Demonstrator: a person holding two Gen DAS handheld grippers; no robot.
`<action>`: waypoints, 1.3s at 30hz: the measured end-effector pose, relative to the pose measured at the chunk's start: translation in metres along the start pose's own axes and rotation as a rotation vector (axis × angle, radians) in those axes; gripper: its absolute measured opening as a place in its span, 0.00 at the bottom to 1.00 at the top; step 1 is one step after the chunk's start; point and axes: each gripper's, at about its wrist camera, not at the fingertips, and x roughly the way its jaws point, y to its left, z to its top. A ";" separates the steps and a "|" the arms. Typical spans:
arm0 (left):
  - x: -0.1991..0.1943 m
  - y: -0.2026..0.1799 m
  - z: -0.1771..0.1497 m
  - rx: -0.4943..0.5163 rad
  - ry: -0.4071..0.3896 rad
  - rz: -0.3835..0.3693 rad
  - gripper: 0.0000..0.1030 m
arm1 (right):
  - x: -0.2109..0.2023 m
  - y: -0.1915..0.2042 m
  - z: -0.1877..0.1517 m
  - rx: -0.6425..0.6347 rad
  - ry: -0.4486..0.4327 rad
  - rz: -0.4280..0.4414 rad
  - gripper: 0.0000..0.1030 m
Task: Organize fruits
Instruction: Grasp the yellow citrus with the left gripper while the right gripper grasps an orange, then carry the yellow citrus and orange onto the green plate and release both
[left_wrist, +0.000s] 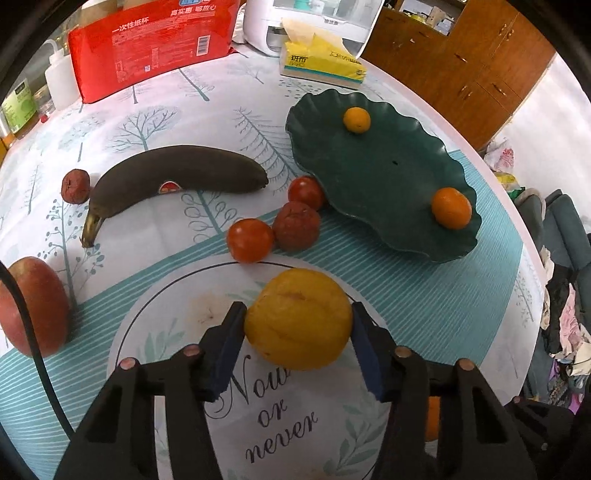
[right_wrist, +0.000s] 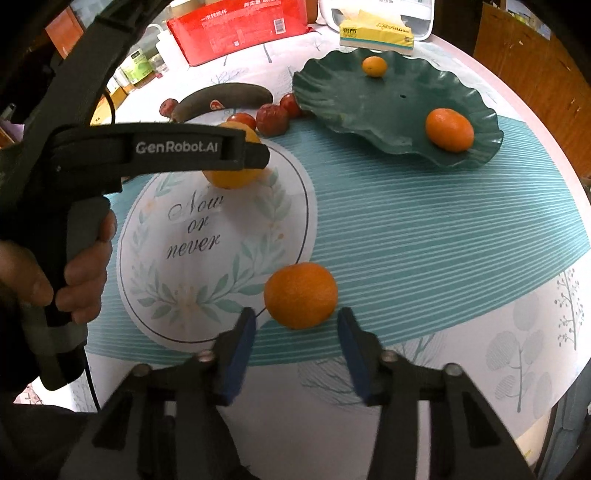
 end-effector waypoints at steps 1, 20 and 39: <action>0.000 0.000 0.000 0.002 -0.002 -0.001 0.52 | 0.001 0.000 -0.001 0.001 0.003 -0.005 0.35; -0.032 0.002 -0.014 -0.069 -0.043 0.036 0.48 | -0.019 -0.014 0.005 -0.026 -0.079 0.066 0.05; -0.072 -0.001 -0.016 -0.243 -0.107 0.157 0.48 | -0.008 -0.031 0.042 -0.203 -0.019 0.160 0.59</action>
